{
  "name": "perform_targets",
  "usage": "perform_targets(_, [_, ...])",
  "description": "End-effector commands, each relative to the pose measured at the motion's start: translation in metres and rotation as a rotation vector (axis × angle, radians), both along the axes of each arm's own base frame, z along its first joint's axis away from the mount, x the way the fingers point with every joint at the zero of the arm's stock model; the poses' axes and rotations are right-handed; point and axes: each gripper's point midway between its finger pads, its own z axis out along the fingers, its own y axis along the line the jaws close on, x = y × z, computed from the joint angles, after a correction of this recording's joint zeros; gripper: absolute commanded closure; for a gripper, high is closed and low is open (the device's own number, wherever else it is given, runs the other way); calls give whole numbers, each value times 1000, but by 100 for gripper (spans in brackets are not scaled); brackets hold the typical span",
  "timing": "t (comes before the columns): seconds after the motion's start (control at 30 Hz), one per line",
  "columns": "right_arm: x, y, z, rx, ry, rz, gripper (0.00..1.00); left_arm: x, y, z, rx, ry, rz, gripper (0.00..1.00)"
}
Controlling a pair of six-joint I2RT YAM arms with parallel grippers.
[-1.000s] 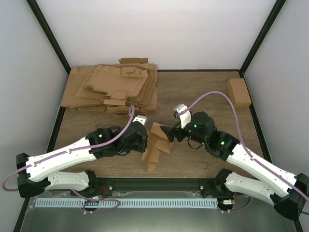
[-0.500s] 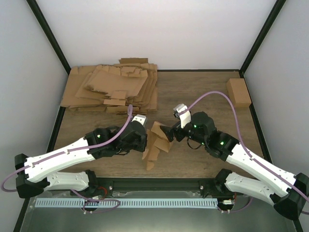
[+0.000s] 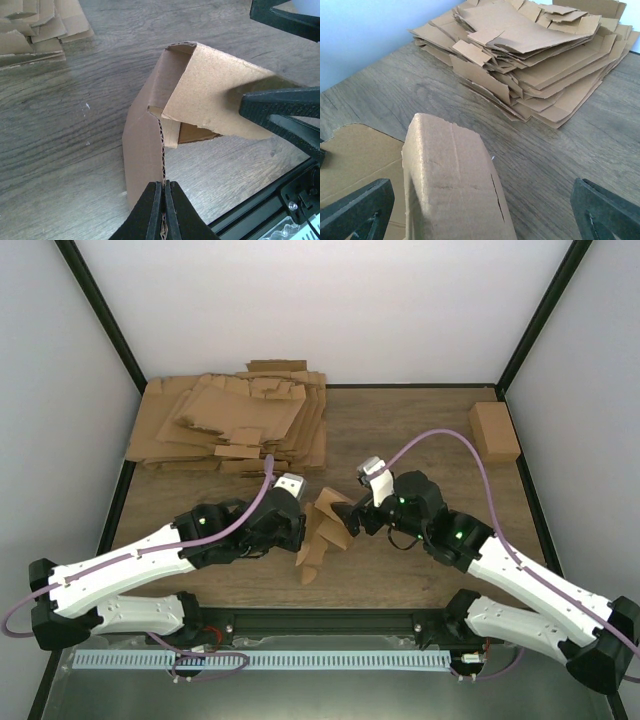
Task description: Fold the paper box
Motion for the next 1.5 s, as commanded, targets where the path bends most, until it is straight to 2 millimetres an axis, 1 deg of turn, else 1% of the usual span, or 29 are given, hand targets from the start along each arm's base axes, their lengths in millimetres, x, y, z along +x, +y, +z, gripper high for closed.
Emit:
perform_targets(0.0, [0,-3,32,35,-55,-7,0,2,-4,9,-28,-44,-21,96])
perform_targets(0.1, [-2,-2,35,42,-69,11,0,2,-5,6,-31,-45,-21,96])
perform_targets(0.17, [-7,1,41,63,-77,44,0,1,-5,4,-40,-40,-24,96])
perform_targets(0.3, [-12,5,46,74,-74,82,0,-3,-2,-2,-42,-31,-35,96])
perform_targets(0.5, [-10,3,42,47,-56,70,0,-5,0,5,-27,-53,-76,96])
perform_targets(0.7, [-27,17,39,17,-19,211,1,-9,0,-6,38,-34,-125,96])
perform_targets(0.77, [-30,19,35,-11,-3,239,4,-10,1,-7,39,-36,-129,96])
perform_targets(0.87, [-29,20,27,-65,33,245,9,-11,3,-3,28,-47,-137,96])
perform_targets(0.97, [-29,19,18,-111,84,243,16,-11,1,-1,19,-51,-142,96])
perform_targets(1.2, [-25,11,13,-141,114,186,28,-4,-5,-6,55,-30,-108,96])
perform_targets(1.47, [-32,10,0,-178,146,203,42,1,-9,-5,65,-27,-95,96])
